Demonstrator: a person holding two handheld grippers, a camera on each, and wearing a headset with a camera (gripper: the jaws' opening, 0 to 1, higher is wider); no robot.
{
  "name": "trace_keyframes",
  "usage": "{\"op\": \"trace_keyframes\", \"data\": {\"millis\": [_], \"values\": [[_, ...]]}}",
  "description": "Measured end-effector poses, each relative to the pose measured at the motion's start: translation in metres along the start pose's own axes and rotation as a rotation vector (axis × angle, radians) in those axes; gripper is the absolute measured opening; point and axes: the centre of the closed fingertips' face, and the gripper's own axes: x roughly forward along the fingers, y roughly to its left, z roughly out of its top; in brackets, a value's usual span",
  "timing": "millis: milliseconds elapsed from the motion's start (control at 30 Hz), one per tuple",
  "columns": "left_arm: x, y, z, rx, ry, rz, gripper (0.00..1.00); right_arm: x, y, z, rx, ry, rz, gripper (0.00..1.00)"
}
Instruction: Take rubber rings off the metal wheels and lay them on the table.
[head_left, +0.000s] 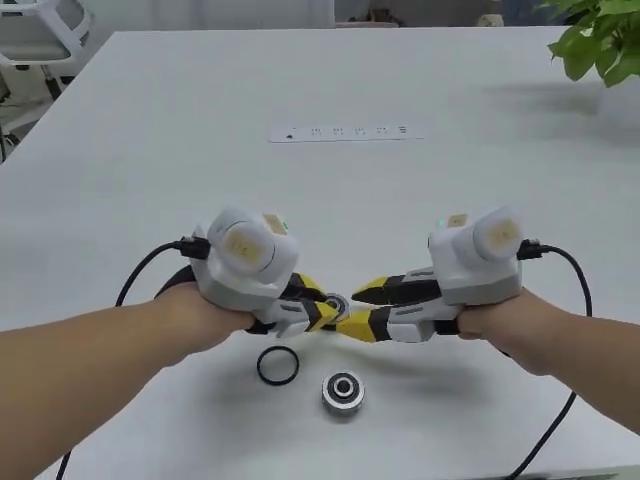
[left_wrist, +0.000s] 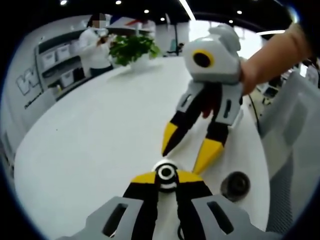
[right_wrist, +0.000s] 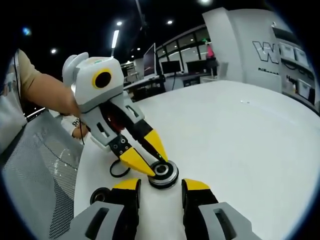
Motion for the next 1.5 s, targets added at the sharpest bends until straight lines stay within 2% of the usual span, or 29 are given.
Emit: {"op": "trace_keyframes", "data": {"millis": [567,1100,1500], "values": [[0.001,-0.003,0.003,-0.005,-0.015,-0.006,0.12,0.004,-0.007,0.003,-0.013,-0.025,-0.013,0.3],[0.001,-0.003,0.005,-0.004,-0.018,-0.005,0.12,0.014,-0.002,0.001,-0.063,-0.022,-0.018,0.27],[0.002,-0.001,0.005,-0.007,-0.021,-0.004,0.12,0.008,-0.003,-0.002,-0.1,-0.012,-0.034,0.22]]}}
